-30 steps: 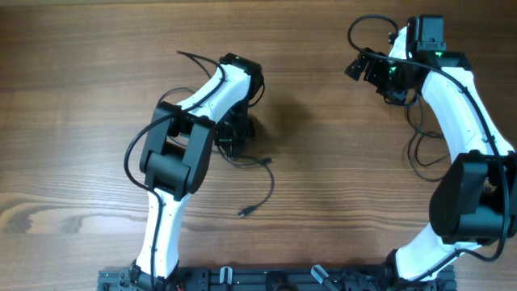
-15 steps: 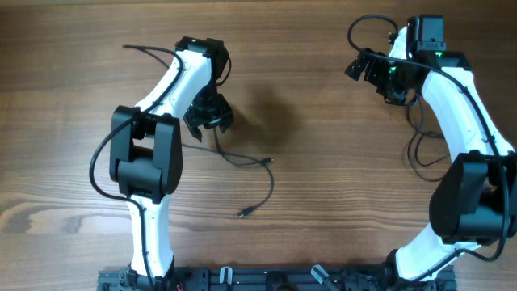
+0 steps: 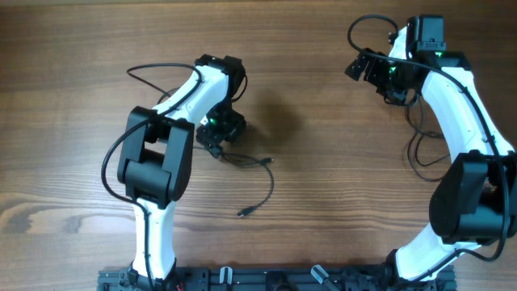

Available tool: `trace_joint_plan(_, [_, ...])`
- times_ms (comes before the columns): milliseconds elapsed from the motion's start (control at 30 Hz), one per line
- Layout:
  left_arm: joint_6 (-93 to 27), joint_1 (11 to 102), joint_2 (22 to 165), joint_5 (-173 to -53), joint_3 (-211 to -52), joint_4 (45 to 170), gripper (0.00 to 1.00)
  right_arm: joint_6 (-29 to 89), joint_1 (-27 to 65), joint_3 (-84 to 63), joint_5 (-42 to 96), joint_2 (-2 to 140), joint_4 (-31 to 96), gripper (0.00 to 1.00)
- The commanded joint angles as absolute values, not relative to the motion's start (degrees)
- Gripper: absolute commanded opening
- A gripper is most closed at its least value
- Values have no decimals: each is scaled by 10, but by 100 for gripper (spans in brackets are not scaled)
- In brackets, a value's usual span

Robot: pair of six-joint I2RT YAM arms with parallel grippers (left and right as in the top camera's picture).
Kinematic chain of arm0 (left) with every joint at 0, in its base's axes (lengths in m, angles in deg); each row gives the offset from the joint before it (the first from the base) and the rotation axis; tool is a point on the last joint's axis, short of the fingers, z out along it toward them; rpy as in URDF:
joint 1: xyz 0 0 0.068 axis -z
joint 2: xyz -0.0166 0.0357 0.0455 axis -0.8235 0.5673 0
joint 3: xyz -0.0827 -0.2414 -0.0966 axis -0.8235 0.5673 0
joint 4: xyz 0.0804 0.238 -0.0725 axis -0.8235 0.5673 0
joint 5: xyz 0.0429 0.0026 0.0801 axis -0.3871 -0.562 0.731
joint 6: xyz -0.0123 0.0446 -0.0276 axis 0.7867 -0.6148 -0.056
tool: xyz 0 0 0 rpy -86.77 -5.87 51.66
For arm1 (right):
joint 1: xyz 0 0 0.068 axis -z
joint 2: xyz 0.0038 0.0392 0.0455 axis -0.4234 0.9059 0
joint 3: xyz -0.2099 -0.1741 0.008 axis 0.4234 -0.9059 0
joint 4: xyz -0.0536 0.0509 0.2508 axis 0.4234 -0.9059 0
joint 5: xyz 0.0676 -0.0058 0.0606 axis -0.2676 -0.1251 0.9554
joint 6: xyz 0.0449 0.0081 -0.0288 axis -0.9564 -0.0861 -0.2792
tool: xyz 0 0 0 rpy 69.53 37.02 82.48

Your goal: Untangle cables

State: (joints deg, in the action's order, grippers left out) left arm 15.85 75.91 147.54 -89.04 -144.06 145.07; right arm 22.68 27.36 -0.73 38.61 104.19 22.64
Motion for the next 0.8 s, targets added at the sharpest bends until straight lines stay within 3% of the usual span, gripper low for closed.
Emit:
trace_joint_plan(0, [199, 762, 1478, -881, -1383, 1389, 59, 223, 274, -3, 395, 1052, 228, 100])
trace_joint_plan(200, [255, 775, 1478, -885, -1297, 1307, 41, 223, 274, -3, 395, 1052, 228, 100])
trace_joint_plan(667, [287, 789, 1478, -902, -1241, 1308, 38, 223, 274, -3, 395, 1052, 228, 100])
trace_joint_plan(767, [285, 797, 1478, -904, -1241, 1309, 9, 223, 274, -3, 395, 1052, 228, 100])
